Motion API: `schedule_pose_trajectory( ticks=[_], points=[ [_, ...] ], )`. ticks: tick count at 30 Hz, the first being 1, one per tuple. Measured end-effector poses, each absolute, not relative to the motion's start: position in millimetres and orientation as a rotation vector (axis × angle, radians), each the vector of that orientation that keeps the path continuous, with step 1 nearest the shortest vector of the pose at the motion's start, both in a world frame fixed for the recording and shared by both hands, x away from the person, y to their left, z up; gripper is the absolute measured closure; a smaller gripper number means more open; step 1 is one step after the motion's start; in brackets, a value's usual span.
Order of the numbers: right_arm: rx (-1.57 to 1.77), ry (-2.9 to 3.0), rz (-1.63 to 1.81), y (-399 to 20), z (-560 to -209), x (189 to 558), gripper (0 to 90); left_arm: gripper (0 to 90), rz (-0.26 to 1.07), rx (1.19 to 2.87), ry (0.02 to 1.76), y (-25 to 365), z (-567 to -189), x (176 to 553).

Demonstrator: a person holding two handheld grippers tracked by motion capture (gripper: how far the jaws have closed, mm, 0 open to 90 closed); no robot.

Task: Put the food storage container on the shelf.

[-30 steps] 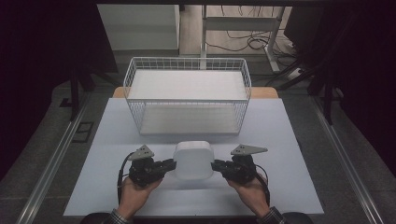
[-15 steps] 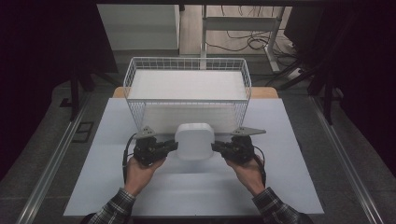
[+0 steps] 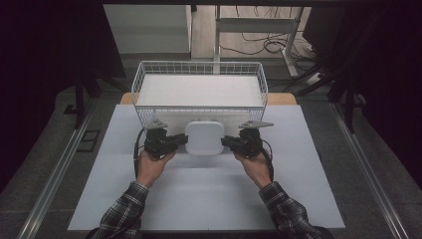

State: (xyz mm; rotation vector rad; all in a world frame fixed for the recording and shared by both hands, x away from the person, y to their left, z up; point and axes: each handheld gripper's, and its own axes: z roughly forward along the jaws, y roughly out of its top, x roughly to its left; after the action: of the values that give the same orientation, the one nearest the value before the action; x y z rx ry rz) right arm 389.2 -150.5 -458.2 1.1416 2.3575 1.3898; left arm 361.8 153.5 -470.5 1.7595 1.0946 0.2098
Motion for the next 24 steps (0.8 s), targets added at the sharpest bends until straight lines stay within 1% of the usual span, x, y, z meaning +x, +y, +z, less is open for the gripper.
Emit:
schedule_pose_trajectory(
  ticks=[8, 17, 21, 24],
  points=[
    [1.178, 2.369, 1.36, -144.8, -470.3, 398.7, 77.4, 78.7, 0.199, 1.759, 1.136, 154.2, -483.0, 372.1],
    [1.225, 2.371, 1.352, -149.2, -478.4, 410.3, 76.6, 78.1, 0.162, 1.74, 1.165, 149.0, -491.4, 382.9],
    [1.216, 2.368, 1.353, -148.0, -477.6, 411.8, 75.5, 77.1, 0.172, 1.737, 1.158, 150.3, -493.4, 385.8],
    [1.191, 2.361, 1.351, -146.9, -477.2, 414.4, 72.9, 74.2, 0.205, 1.75, 1.148, 147.8, -494.7, 387.5]
  ],
)
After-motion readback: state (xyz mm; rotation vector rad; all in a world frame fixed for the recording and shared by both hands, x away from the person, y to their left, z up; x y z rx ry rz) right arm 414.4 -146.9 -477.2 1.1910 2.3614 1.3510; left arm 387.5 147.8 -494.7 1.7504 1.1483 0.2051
